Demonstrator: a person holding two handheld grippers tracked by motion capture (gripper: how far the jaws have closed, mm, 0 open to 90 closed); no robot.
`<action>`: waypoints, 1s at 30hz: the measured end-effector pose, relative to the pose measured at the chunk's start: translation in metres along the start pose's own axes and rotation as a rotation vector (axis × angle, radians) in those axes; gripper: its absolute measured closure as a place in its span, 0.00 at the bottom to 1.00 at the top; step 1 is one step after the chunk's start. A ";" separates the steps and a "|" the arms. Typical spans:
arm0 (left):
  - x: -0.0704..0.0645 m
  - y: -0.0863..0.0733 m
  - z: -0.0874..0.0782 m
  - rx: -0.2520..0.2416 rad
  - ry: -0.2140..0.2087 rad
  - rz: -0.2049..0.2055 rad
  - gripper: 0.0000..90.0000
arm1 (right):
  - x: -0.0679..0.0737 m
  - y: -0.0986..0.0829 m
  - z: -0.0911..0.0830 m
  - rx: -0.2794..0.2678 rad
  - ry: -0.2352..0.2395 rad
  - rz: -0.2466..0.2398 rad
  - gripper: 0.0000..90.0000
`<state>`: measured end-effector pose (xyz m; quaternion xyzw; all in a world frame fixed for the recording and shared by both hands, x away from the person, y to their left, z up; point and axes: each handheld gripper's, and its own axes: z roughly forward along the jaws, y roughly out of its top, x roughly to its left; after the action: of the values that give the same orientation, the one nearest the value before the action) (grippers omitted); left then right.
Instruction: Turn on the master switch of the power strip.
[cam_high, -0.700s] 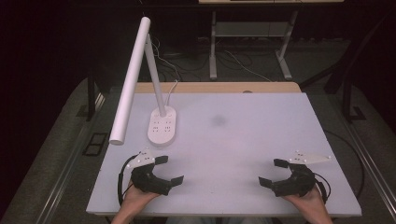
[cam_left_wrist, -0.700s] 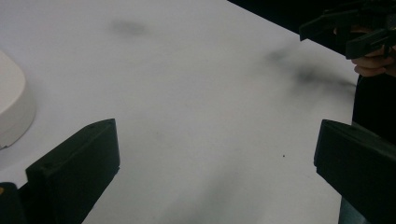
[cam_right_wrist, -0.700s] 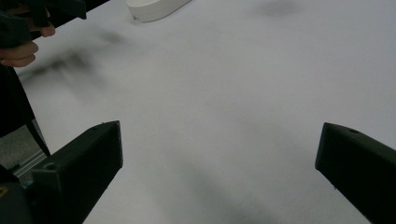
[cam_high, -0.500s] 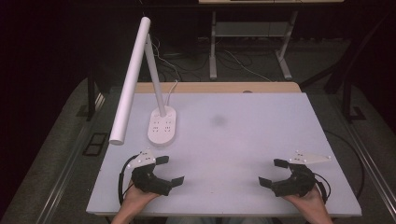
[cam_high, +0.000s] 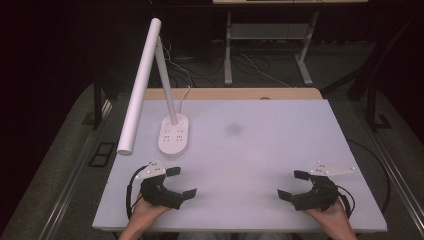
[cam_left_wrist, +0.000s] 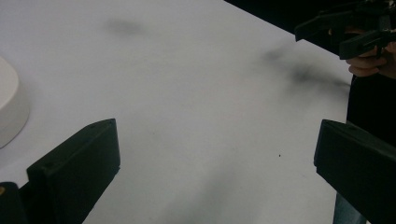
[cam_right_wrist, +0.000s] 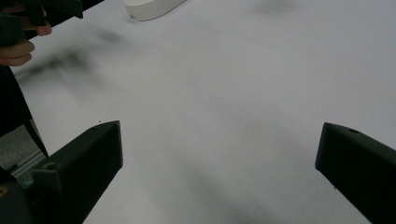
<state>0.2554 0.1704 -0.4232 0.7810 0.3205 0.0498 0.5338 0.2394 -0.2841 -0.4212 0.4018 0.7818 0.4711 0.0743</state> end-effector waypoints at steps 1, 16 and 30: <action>0.000 0.000 0.000 0.001 -0.002 0.001 0.00 | 0.000 0.000 0.000 -0.001 -0.001 0.000 0.00; 0.001 0.009 -0.005 0.012 -0.018 -0.003 0.00 | 0.003 0.001 0.002 0.020 0.004 -0.010 0.00; 0.008 0.018 -0.011 0.014 -0.018 -0.020 0.00 | 0.001 0.000 0.000 0.019 -0.002 0.000 0.00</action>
<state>0.2653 0.1789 -0.4048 0.7817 0.3240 0.0352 0.5318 0.2386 -0.2833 -0.4206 0.4027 0.7861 0.4634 0.0712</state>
